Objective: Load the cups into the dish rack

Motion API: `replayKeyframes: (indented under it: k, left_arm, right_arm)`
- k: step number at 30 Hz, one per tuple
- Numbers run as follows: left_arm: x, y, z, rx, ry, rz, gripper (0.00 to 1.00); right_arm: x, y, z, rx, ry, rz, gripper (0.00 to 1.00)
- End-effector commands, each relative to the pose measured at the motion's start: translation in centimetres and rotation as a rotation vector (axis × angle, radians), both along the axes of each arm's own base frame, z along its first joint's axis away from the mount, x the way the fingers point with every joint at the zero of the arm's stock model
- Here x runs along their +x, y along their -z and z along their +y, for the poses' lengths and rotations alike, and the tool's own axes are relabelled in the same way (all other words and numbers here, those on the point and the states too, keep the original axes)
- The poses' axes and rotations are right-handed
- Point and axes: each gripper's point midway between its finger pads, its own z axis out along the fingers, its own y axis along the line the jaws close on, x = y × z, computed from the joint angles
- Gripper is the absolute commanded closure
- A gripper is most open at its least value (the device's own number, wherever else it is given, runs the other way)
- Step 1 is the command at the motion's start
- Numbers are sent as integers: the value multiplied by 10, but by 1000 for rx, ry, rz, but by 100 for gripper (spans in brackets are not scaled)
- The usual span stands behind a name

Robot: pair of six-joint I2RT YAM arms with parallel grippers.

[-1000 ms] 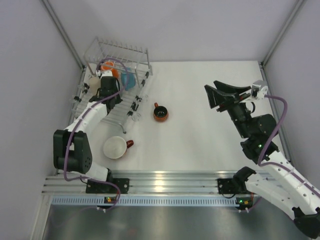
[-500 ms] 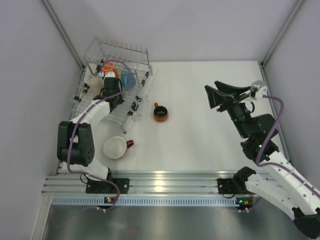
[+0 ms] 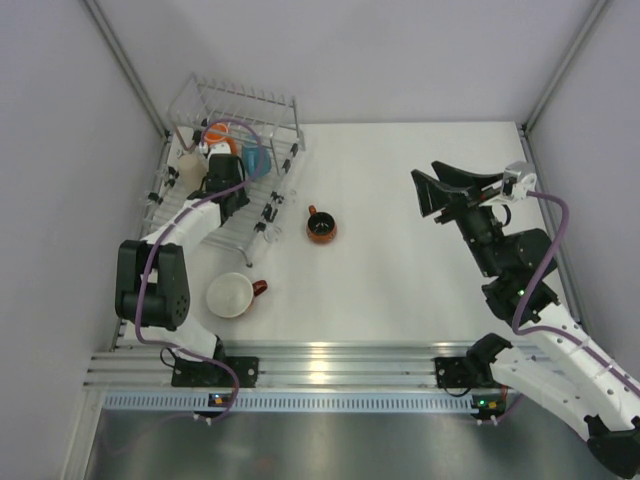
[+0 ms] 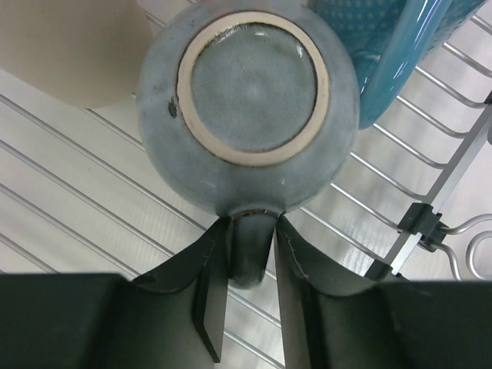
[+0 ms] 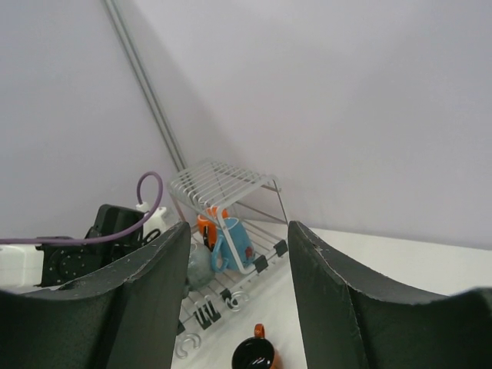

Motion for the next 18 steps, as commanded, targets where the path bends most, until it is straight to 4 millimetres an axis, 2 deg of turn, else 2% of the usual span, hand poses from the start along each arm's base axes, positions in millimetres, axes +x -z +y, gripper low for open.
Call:
replayKeyframes:
  k: [1, 5, 11, 17, 18]
  left_arm:
    - [16, -33, 2, -11, -27, -115, 64]
    - [8, -35, 7, -3, -55, -106, 52]
    - [3, -45, 10, 0, -75, -115, 46]
    - [-3, -71, 11, -12, -75, -148, 45]
    - [-5, -82, 9, -20, -66, -172, 45]
  right_arm:
    - [0, -6, -8, 7, 28, -21, 46]
    - [-1, -7, -9, 10, 29, -21, 45]
    - [0, -6, -8, 6, 28, -13, 45]
    - [9, 5, -5, -24, 39, 49, 45]
    - [11, 2, -5, -21, 43, 65, 45]
